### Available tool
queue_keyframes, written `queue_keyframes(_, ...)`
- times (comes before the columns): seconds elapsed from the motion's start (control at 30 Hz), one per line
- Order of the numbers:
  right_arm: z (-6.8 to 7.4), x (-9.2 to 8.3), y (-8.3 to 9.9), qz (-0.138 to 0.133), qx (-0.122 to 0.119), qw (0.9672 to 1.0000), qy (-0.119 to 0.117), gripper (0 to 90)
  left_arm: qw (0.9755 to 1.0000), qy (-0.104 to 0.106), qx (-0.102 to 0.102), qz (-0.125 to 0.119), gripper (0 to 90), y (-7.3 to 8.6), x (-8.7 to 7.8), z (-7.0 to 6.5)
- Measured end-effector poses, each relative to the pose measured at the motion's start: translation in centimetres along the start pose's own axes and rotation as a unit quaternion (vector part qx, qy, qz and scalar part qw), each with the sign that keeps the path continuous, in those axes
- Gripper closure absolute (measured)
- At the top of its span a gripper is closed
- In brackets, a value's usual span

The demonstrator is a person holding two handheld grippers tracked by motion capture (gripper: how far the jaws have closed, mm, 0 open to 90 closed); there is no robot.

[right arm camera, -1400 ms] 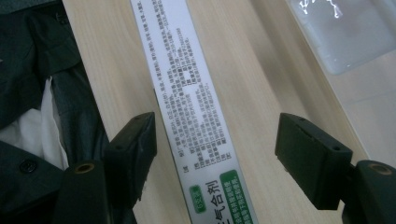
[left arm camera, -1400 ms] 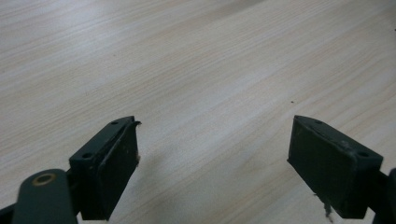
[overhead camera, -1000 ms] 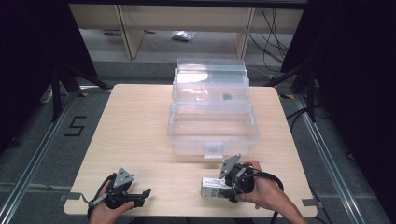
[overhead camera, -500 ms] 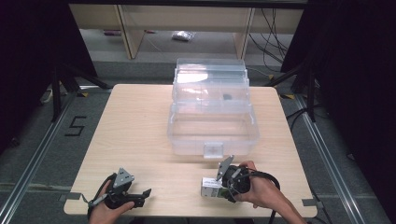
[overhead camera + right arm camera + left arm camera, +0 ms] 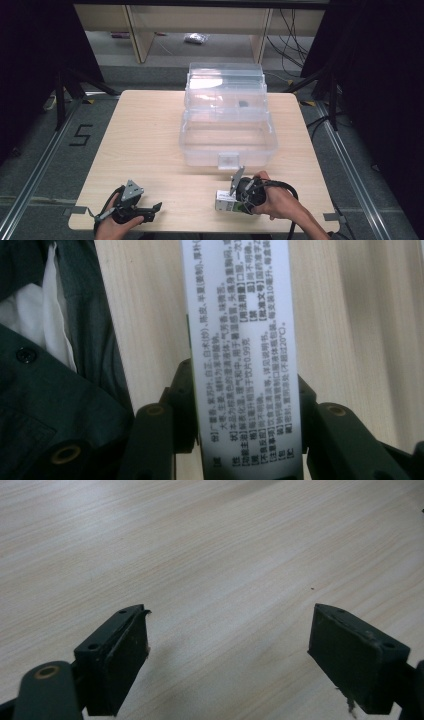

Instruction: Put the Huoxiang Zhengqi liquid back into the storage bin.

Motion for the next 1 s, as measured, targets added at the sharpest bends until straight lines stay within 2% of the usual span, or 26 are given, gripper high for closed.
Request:
queue_keyframes(0.03, 0.1, -0.1, -0.3, 0.007, -0.017, 0.9998, 0.002, 63.6, 1.0000, -0.002, 0.000, -0.006, 15.5, 0.1, 0.1, -0.1)
queue_keyframes(0.1, 0.2, -0.1, -0.3, 0.012, -0.015, 0.9998, 0.001, 63.8, 1.0000, -0.001, 0.000, -0.004, 15.5, 0.1, 0.0, 0.0)
queue_keyframes(0.13, 0.1, 0.0, -0.5, 0.014, -0.025, 0.9996, 0.003, 63.9, 1.0000, 0.000, 0.000, 0.000, 15.5, 0.0, 0.0, 0.0)
queue_keyframes(0.2, 0.0, -0.1, -0.5, 0.014, -0.026, 0.9996, 0.000, 64.2, 1.0000, 0.000, 0.001, 0.000, 15.5, 0.0, 0.0, 0.0)
queue_keyframes(0.23, -0.1, -0.1, -0.6, 0.012, -0.040, 0.9991, -0.001, 64.3, 1.0000, 0.000, 0.001, -0.001, 15.5, 0.0, 0.0, 0.0)
queue_keyframes(0.27, -0.1, -0.1, -0.7, 0.014, -0.037, 0.9992, -0.004, 64.4, 1.0000, -0.003, -0.001, -0.005, 15.5, 0.1, 0.1, 0.0)
queue_keyframes(0.3, 0.1, -0.2, -0.6, 0.017, -0.022, 0.9996, -0.008, 64.4, 1.0000, 0.000, 0.001, -0.001, 15.5, 0.0, 0.0, 0.0)
queue_keyframes(0.33, 0.1, -0.2, -0.6, 0.017, -0.021, 0.9996, -0.007, 64.4, 1.0000, -0.001, -0.002, -0.001, 15.5, 0.0, 0.0, 0.0)
queue_keyframes(0.37, -0.1, -0.3, -0.7, 0.009, -0.039, 0.9992, -0.008, 64.4, 1.0000, -0.002, -0.002, -0.002, 15.5, 0.0, 0.0, 0.0)
queue_keyframes(0.53, -0.1, -0.9, -0.8, 0.006, -0.026, 0.9996, -0.013, 64.5, 1.0000, -0.002, -0.002, -0.004, 15.5, 0.0, 0.0, 0.0)
queue_keyframes(0.57, -0.3, -0.9, -1.0, 0.002, -0.045, 0.9989, -0.011, 64.5, 1.0000, 0.000, -0.001, 0.001, 15.5, 0.0, 0.0, 0.0)
queue_keyframes(0.6, -0.2, -1.1, -1.0, 0.004, -0.034, 0.9993, -0.013, 64.5, 1.0000, -0.003, -0.001, -0.005, 15.5, 0.1, 0.1, 0.0)
queue_keyframes(0.63, -0.3, -1.2, -1.1, 0.000, -0.041, 0.9991, -0.014, 64.5, 1.0000, -0.003, -0.002, -0.005, 15.5, 0.1, 0.1, 0.0)
queue_keyframes(0.67, -0.3, -1.4, -1.1, 0.003, -0.033, 0.9993, -0.017, 64.5, 1.0000, -0.003, -0.002, -0.005, 15.5, 0.1, 0.1, 0.0)
queue_keyframes(0.7, -0.6, -1.7, -1.0, -0.002, -0.034, 0.9993, -0.016, 64.5, 1.0000, -0.003, 0.007, 0.006, 15.5, 0.1, -0.1, 0.2)
queue_keyframes(0.73, -0.6, -1.7, -1.0, -0.002, -0.034, 0.9993, -0.016, 64.5, 1.0000, -0.003, 0.007, 0.006, 15.5, 0.1, -0.1, 0.2)
queue_keyframes(0.77, -0.7, -1.8, -1.1, -0.002, -0.032, 0.9993, -0.017, 64.5, 1.0000, -0.001, -0.003, -0.005, 15.5, 0.1, 0.0, 0.0)
queue_keyframes(0.83, -1.1, -2.2, -1.1, -0.007, -0.044, 0.9989, -0.016, 64.5, 1.0000, 0.002, 0.003, 0.002, 15.5, 0.1, 0.0, 0.1)
queue_keyframes(0.87, -1.1, -2.5, -1.1, -0.007, -0.030, 0.9993, -0.022, 64.4, 1.0000, -0.001, -0.002, 0.001, 15.5, 0.1, 0.0, 0.0)
queue_keyframes(0.9, -1.5, -2.6, -1.1, -0.012, -0.050, 0.9984, -0.021, 64.5, 0.9999, -0.001, 0.005, 0.009, 15.5, 0.1, -0.1, 0.1)
queue_keyframes(0.97, -1.4, -3.0, -1.0, -0.010, -0.030, 0.9992, -0.023, 64.5, 1.0000, 0.001, 0.000, 0.003, 15.5, 0.1, 0.0, 0.0)
queue_keyframes(1.0, -1.6, -3.3, -1.0, -0.011, -0.033, 0.9991, -0.025, 64.5, 1.0000, -0.004, -0.003, 0.002, 15.5, 0.1, 0.1, 0.0)
Point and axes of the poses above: each handheld gripper's, and its own axes: x roughly forward along the jaws, y roughly out of its underside, z roughly to its left, the point moved 2 cm from there along x, roughly forward along the jaws, and after that the axes turned 3 degrees about z, right-handed, at the moved point
